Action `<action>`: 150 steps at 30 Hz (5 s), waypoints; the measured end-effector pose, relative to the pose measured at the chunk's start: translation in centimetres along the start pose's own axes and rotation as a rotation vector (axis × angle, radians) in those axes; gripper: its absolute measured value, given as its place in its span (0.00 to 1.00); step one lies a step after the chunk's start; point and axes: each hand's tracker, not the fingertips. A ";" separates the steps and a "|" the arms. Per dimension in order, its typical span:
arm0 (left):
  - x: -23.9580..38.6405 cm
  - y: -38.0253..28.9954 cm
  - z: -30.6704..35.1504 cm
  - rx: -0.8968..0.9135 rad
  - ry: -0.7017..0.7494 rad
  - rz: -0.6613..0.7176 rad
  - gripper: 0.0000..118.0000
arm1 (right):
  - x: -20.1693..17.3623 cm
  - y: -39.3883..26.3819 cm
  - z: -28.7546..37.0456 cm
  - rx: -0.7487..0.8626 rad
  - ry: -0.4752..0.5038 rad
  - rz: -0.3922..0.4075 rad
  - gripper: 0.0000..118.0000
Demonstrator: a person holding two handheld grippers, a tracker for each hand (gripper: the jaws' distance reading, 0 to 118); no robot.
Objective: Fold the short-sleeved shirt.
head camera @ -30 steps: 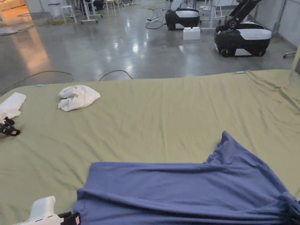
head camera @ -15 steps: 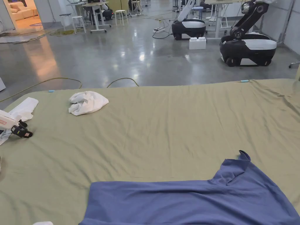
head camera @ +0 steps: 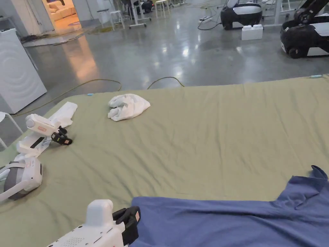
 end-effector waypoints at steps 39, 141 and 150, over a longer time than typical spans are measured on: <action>-3.0 3.6 -20.8 -0.572 0.264 -0.130 0.21 | 13.4 7.2 -24.6 -0.524 -0.241 -0.064 0.01; 9.2 -9.2 -3.9 -0.315 -0.305 0.217 0.00 | 5.0 -8.5 5.1 -0.031 0.015 -0.246 0.00; 11.4 -11.8 -7.4 -0.473 -0.365 0.143 0.25 | 4.4 -9.0 5.1 -0.048 0.013 -0.219 0.00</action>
